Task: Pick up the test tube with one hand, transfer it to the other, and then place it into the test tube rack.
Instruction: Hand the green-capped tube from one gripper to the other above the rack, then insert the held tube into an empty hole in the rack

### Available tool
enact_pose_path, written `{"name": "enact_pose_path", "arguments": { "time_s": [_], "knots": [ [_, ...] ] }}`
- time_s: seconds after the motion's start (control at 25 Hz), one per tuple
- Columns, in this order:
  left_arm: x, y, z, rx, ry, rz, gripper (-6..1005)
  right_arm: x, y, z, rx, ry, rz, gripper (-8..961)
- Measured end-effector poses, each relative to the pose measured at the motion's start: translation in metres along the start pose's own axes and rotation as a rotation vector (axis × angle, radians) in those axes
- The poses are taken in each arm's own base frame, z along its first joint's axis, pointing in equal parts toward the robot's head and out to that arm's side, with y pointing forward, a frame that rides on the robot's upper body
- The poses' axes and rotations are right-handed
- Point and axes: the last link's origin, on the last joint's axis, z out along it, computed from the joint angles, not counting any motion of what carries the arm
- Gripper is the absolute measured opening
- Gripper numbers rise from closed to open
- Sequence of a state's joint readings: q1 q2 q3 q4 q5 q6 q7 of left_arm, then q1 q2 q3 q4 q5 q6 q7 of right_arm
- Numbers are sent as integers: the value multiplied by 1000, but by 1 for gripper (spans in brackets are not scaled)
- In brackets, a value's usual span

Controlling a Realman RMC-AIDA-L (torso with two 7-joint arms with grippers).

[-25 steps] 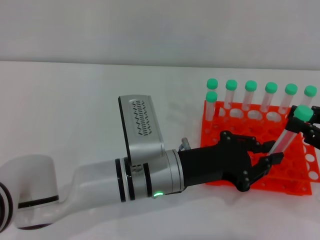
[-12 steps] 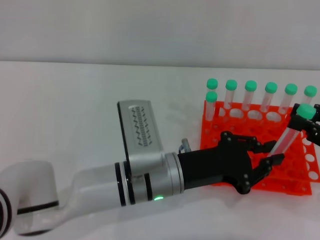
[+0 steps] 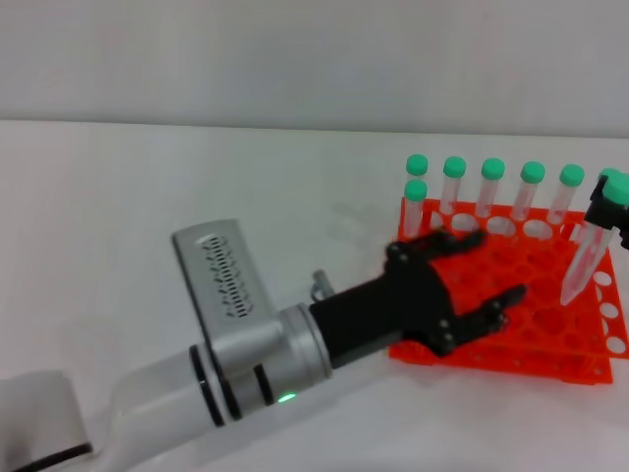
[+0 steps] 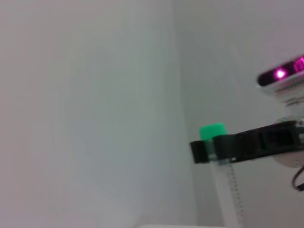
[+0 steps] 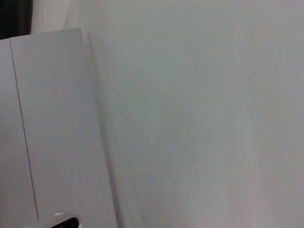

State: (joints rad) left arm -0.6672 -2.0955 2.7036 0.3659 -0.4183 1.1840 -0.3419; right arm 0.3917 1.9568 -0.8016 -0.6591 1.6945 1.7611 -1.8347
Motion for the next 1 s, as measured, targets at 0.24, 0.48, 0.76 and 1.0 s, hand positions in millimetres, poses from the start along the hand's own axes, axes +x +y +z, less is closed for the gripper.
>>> {"name": "enact_pose_path", "arguments": {
  "time_s": [0.24, 0.48, 0.76, 1.0],
  "knots": [
    [-8, -15, -34, 244, 35, 19, 675, -3, -8, 5, 49, -20, -23, 219],
    [-13, -25, -81, 515, 91, -22, 867, 1, -20, 27, 119, -35, -79, 218],
    [-15, -27, -129, 728, 160, -46, 893, 11, -28, 62, 119, -57, -95, 217],
    [-18, -36, -165, 913, 182, -42, 893, 24, -31, 86, 152, -55, -109, 216]
  ]
}}
